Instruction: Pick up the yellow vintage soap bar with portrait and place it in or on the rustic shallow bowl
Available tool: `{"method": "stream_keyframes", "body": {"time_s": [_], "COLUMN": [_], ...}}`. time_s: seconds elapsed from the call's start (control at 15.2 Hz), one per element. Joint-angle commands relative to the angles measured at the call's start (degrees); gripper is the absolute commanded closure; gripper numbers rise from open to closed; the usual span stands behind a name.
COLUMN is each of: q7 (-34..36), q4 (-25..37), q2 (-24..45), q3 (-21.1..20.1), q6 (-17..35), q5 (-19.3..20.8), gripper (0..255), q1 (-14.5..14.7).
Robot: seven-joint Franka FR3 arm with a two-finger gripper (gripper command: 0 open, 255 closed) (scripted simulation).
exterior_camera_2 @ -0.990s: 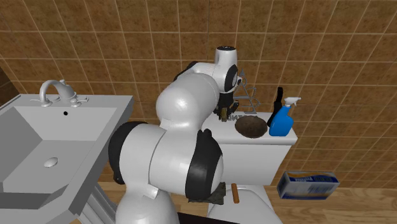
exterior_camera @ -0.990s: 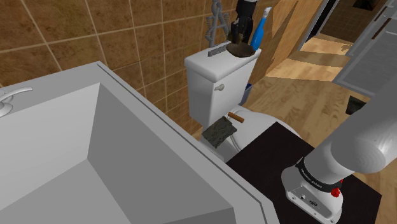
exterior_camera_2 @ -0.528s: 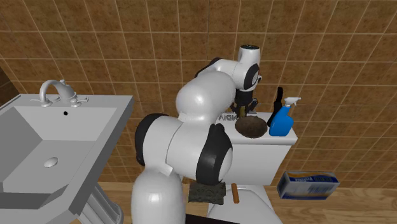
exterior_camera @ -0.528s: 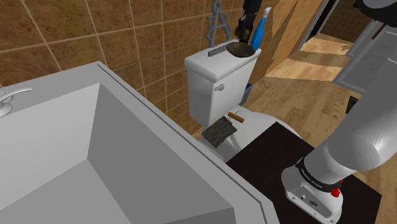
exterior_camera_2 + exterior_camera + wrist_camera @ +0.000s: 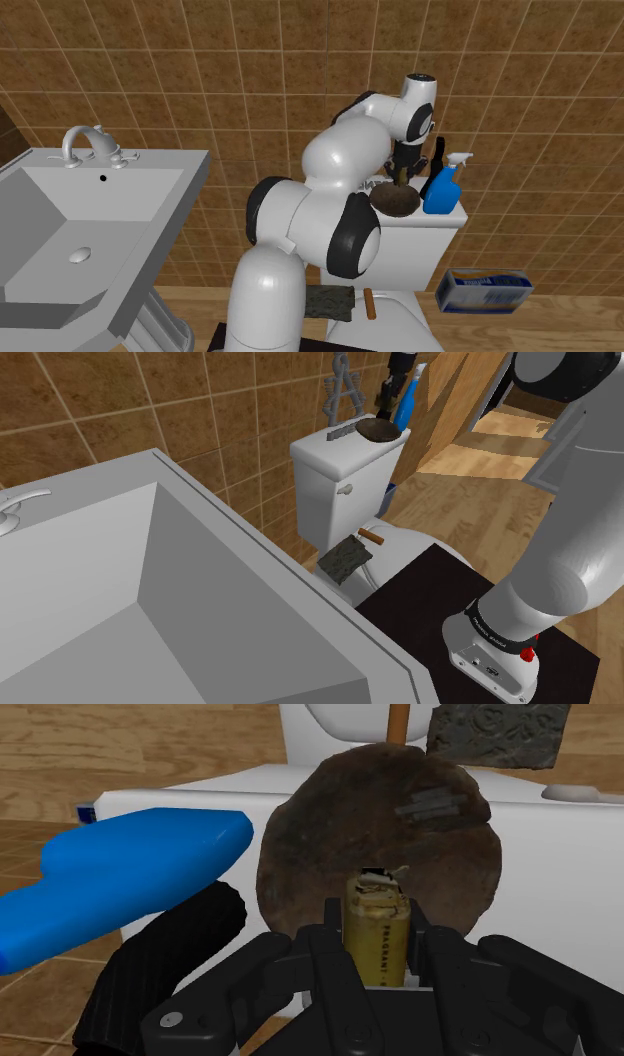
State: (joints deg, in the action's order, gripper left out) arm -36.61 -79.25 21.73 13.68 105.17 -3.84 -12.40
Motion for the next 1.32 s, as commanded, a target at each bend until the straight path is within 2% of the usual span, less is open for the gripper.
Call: {"method": "stream_keyframes", "body": {"time_s": [0.0, 0.59, 1.06, 1.12, 1.25], "q7": [-0.1, -0.2, -0.2, -0.2, -0.2], "q4": [-1.4, -7.4, -7.4, -7.4, -7.4], "q2": [0.1, 0.6, 0.6, 0.6, 0.6], "q3": [0.0, -0.2, -0.2, -0.2, -0.2], "q6": [1.5, 8.0, 8.0, 8.0, 8.0], "q5": [0.0, -0.2, -0.2, -0.2, -0.2], "gripper": [255, 255, 255, 0, 0], "q1": [0.0, 0.2, 0.2, 0.2, 0.2]}}
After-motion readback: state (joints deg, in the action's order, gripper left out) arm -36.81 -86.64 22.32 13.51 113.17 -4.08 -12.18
